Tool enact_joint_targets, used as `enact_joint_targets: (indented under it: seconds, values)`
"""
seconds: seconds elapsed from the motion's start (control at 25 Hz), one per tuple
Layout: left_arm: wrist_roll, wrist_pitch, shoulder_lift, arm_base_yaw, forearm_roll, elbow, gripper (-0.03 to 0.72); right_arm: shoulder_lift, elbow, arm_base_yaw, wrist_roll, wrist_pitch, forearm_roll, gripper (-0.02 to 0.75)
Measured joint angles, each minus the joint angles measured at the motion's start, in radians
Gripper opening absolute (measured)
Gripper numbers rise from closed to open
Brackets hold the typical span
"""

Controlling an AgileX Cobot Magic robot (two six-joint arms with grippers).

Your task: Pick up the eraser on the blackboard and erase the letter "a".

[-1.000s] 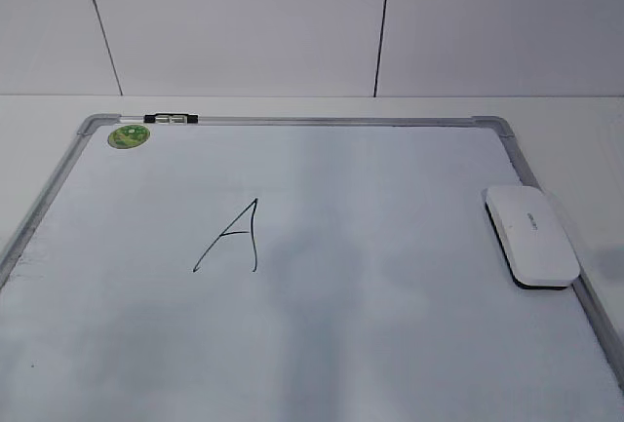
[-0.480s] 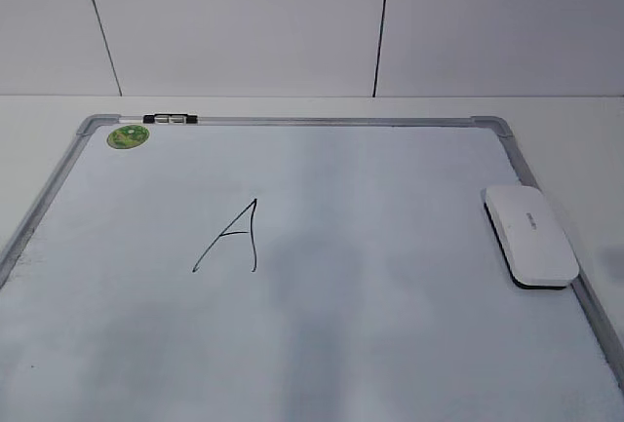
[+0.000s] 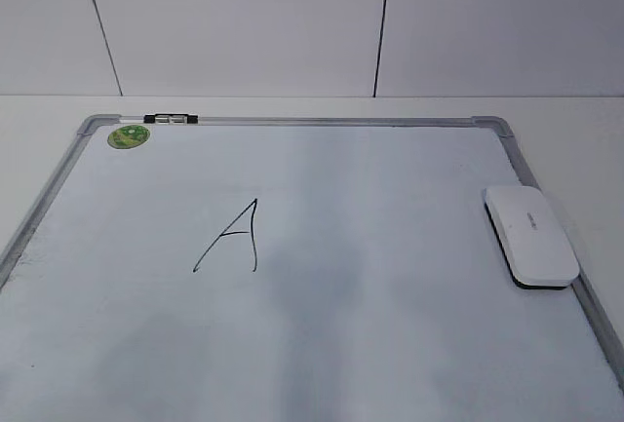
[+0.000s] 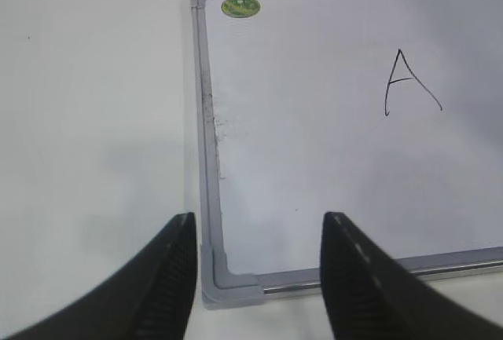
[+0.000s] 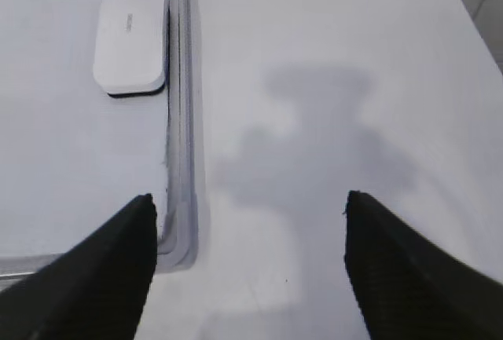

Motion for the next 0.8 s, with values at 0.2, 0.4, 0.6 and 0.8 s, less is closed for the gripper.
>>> enact_joint_targets:
  seconds: [0.2,0.4,0.6,0.8]
  values:
    - [0.000,0.003,-0.006,0.000,-0.002,0.001,0.375,-0.094,0.000,-0.002,0.000,0.006,-0.002,0.592]
    - [0.000,0.003,-0.006,0.001,-0.004,0.001,0.373,-0.097,0.000,-0.002,0.000,0.006,-0.004,0.592]
    - [0.000,0.003,-0.006,0.001,-0.006,0.001,0.372,-0.097,0.000,-0.002,0.000,0.006,-0.006,0.592]
    - [0.000,0.003,-0.006,0.001,-0.006,0.001,0.372,-0.097,0.000,-0.003,-0.002,0.006,-0.006,0.592]
